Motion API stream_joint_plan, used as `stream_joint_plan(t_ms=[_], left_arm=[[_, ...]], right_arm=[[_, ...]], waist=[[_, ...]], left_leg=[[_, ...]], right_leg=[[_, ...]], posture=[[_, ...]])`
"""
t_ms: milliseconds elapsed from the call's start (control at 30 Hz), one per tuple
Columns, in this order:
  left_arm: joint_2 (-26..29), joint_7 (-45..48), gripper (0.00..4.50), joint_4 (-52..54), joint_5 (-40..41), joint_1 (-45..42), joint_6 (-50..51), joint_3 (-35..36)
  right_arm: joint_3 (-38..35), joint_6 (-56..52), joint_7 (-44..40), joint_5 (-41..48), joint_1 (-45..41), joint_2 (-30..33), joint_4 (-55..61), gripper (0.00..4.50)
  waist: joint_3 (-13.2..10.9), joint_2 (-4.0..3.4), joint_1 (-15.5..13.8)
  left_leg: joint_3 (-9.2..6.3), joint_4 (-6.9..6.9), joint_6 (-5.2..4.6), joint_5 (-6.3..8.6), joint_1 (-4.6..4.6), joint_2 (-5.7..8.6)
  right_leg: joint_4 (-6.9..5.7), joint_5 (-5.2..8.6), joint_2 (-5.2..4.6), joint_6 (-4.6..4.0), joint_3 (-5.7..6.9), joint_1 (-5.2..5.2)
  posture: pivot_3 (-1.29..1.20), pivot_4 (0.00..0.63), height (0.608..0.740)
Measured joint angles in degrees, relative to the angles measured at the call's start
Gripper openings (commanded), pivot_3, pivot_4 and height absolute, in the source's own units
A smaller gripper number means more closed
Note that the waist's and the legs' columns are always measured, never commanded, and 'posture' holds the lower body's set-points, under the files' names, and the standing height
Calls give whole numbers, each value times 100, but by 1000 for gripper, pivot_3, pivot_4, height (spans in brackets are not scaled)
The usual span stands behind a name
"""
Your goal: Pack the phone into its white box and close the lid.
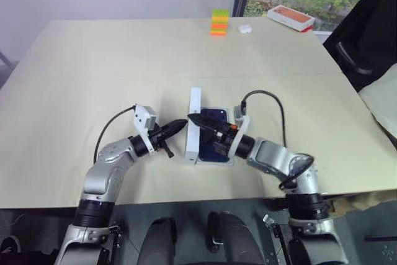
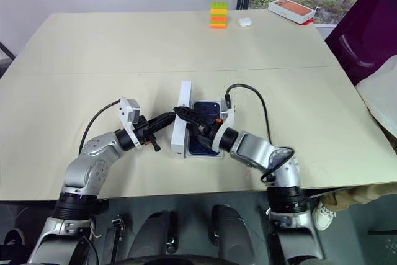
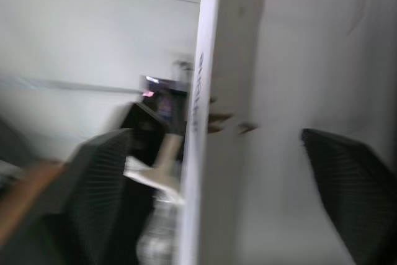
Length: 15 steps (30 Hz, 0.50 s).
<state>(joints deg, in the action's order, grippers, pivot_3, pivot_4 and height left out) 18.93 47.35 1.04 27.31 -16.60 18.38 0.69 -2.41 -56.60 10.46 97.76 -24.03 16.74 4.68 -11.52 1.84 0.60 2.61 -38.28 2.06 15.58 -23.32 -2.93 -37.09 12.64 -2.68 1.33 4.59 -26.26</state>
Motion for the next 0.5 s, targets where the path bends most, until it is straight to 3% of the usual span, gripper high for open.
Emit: stream_joint_plan(t_ms=[167,300,500], left_arm=[[-149,10,0,-103,-63,-23,-20,-120],[-389,64,0,-576,-194,-264,-152,-268],[-764,273,0,-1230,-343,-832,-347,-576]], right_arm=[[-297,-431,-1420,-751,-236,1508,233,4434],[-305,-395,-3284,-2044,-249,2970,230,4434],[361,520,-4768,-3983,-269,3277,263,4434]], waist=[[1,-11,-107],[1,-10,-147],[2,-8,-120]], left_leg=[[6,14,-2,2,-2,2],[2,4,-13,8,-6,4],[0,-1,-14,7,5,3]], right_leg=[[18,-2,0,-6,-3,-3],[18,2,2,3,4,-1],[4,8,8,15,3,2]], posture=[[0,150,740],[0,150,740],[0,150,740]])
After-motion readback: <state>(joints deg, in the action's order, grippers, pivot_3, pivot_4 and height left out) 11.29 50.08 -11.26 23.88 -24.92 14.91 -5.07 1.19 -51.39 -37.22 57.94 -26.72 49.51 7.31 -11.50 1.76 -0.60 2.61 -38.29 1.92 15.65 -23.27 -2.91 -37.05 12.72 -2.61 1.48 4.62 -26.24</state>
